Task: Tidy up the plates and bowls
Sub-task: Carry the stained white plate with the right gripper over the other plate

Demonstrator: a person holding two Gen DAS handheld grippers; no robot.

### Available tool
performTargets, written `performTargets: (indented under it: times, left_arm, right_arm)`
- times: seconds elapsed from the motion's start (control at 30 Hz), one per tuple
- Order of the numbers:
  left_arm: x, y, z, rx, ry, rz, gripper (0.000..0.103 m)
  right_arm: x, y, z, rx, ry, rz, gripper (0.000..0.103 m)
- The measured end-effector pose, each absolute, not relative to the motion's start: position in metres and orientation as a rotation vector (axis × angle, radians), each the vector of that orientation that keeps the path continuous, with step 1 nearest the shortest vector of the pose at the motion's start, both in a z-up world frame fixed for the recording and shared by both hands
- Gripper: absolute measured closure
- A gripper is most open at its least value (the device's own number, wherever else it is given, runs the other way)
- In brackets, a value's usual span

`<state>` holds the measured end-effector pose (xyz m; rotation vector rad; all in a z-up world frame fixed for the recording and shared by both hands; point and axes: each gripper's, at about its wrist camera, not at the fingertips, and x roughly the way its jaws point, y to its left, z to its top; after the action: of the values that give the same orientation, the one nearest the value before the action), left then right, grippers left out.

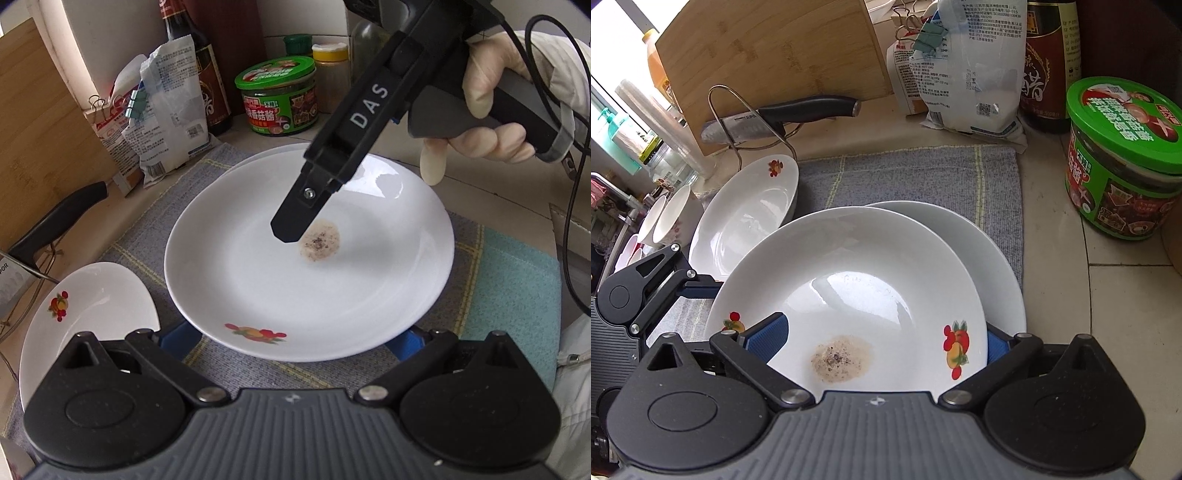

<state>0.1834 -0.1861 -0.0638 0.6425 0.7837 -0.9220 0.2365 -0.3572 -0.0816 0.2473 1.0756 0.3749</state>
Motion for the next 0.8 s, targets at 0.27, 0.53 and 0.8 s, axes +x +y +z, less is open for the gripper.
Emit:
performTargets:
  times: [0.27,0.53,0.8]
  left_arm:
    - [0.185,-0.188,-0.065,0.684,0.777,-0.92,0.001]
    - [0.185,-0.187,-0.064,0.677,0.779,-0.92,0.001]
    - [0.186,-0.185,-0.063,0.659,0.787,-0.91,0.001]
  right_arm:
    - [0.247,-0.361,-0.08,0.324,1.178,0.315,0.0]
    - [0.255,-0.366,-0.079,0.397,1.279,0.239,0.0]
    - [0.254,-0.371,-0.078,0.435,1.291,0.219,0.0]
